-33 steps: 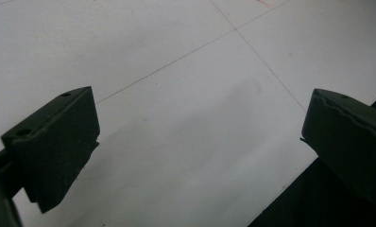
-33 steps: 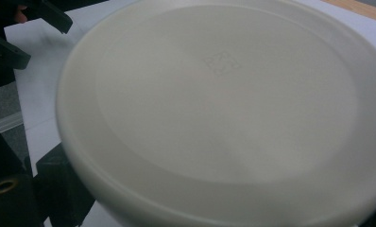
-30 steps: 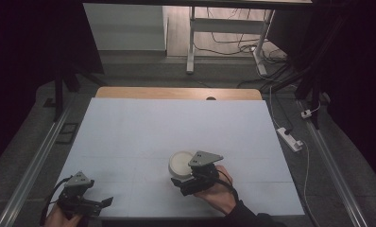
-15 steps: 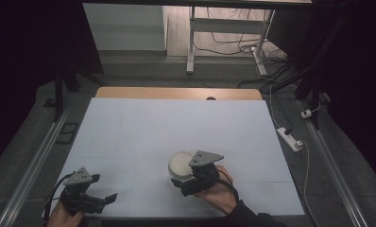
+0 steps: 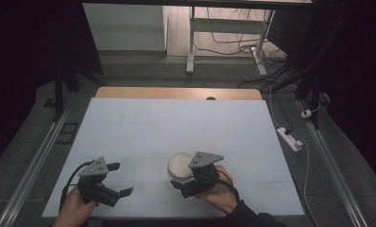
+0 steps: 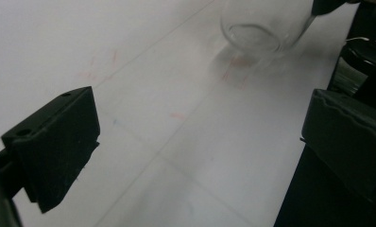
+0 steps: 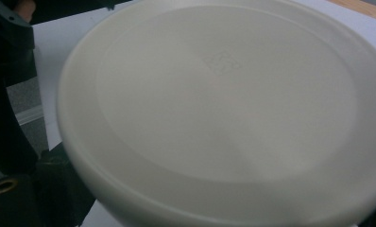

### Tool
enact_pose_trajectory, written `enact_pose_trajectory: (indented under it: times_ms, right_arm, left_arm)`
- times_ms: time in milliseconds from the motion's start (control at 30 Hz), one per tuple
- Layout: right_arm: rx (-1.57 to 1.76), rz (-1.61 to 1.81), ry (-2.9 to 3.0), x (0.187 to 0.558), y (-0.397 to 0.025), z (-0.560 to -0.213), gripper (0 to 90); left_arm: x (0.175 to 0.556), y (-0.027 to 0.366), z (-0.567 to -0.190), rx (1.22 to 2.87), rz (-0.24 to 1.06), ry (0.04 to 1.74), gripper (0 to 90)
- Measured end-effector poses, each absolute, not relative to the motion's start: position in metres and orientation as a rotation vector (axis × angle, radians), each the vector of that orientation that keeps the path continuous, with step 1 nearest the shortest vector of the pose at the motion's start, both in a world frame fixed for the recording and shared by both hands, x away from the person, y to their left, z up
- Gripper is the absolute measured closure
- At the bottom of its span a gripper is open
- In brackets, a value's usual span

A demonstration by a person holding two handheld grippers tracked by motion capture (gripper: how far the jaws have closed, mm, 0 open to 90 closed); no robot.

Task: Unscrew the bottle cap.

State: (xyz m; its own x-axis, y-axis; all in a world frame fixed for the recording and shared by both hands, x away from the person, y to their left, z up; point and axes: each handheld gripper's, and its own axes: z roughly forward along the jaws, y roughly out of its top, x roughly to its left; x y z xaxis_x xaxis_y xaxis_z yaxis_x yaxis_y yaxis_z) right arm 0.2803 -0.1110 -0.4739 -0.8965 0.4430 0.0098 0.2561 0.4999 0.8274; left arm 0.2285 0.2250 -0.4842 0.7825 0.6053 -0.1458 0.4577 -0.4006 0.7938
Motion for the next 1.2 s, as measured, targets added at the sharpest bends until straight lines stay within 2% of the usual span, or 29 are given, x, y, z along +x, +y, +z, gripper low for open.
enact_pose_trajectory:
  times_ms: [100, 433, 733, 867, 1200]
  right_arm:
    - [0.592, 1.354, 2.540, 0.280, -0.111, -0.473, 5.8]
    - [0.560, 1.374, 2.558, 0.277, -0.110, -0.473, 5.8]
    - [0.530, 1.372, 2.578, 0.276, -0.108, -0.474, 5.8]
    - [0.504, 1.365, 2.598, 0.275, -0.106, -0.475, 5.8]
    - [0.428, 1.397, 2.646, 0.272, -0.104, -0.475, 5.8]
  left_arm:
    - [0.237, 0.215, -0.476, 2.083, 0.177, 0.759, 0.3]
    - [0.257, 0.184, -0.457, 2.128, 0.216, 0.598, 0.0]
    - [0.278, 0.156, -0.447, 2.144, 0.133, 0.410, 0.0]
    - [0.292, 0.140, -0.440, 2.150, 0.038, 0.263, 0.0]
    - [0.300, 0.106, -0.432, 2.201, -0.068, -0.025, 1.9]
